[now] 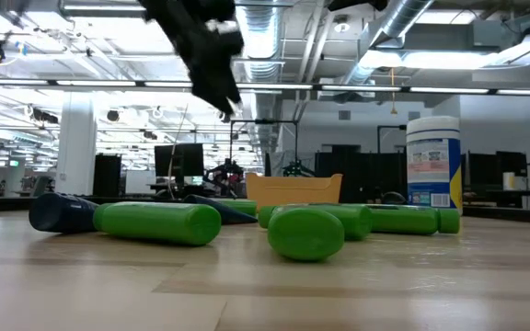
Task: Pick & Place Travel size toiletries
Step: Put the shave cream into the yellow bin
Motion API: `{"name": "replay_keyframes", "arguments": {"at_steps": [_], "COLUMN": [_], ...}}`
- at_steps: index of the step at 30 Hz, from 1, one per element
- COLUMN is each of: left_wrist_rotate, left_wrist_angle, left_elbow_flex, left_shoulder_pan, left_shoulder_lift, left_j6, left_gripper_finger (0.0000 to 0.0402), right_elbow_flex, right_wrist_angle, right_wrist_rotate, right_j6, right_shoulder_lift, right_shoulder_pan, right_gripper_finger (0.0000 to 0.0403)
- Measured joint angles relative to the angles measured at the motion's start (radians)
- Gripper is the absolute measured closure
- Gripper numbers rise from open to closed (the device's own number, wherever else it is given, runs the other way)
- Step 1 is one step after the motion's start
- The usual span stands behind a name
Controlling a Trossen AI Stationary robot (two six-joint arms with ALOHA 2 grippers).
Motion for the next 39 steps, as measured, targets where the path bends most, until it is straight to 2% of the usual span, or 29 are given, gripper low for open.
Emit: {"name": "replay_keyframes", "arguments": {"at_steps": [3, 6, 9, 11, 18, 27, 32, 39], "left_wrist_rotate": [-0.018, -0.130, -0.230, -0.258, -0.258, -0.272, -0.290, -0.348], "left_wrist_angle": [-0.060, -0.050, -0.010, 0.029, 0.146, 0.212, 0.285, 0.320], "left_elbow_flex": [-0.052, -0.124, -0.199, -0.250, -0.368, -0.375, -0.374, -0.375], "left_shoulder_pan": [-0.117, -0.248, -0.329, -0.350, -0.405, -0.514, -0.560, -0.605], "left_shoulder_lift": [-0.106, -0.196, -0.229, -0.230, -0.152, 0.012, 0.097, 0.152], "left_j6": [-0.134, -0.213, -0.314, -0.398, -0.517, -0.573, -0.656, -0.748], "left_gripper_finger": [0.0098, 0.0105, 0.0110, 0.0111, 0.0111, 0.0111, 0.0112, 0.0112], "right_elbow_flex": [0.000, 0.000, 0.000, 0.000, 0.000, 0.000, 0.000, 0.000], "right_wrist_angle": [0.000, 0.000, 0.000, 0.000, 0.000, 0.001, 0.001, 0.000], "right_wrist_rotate": [0.000, 0.000, 0.000, 0.000, 0.000, 0.000, 0.000, 0.000], "right_j6": [-0.009, -0.018, -0.018, -0.018, -0.016, 0.009, 0.009, 0.009], "right_shoulder_lift": [0.000, 0.000, 0.000, 0.000, 0.000, 0.000, 0.000, 0.000], "right_shoulder_pan": [-0.001, -0.001, -0.001, -0.001, 0.000, 0.000, 0.000, 0.000], "right_gripper_finger": [0.0148, 0.0148, 0.0148, 0.0148, 0.0148, 0.0148, 0.0148, 0.0148]}}
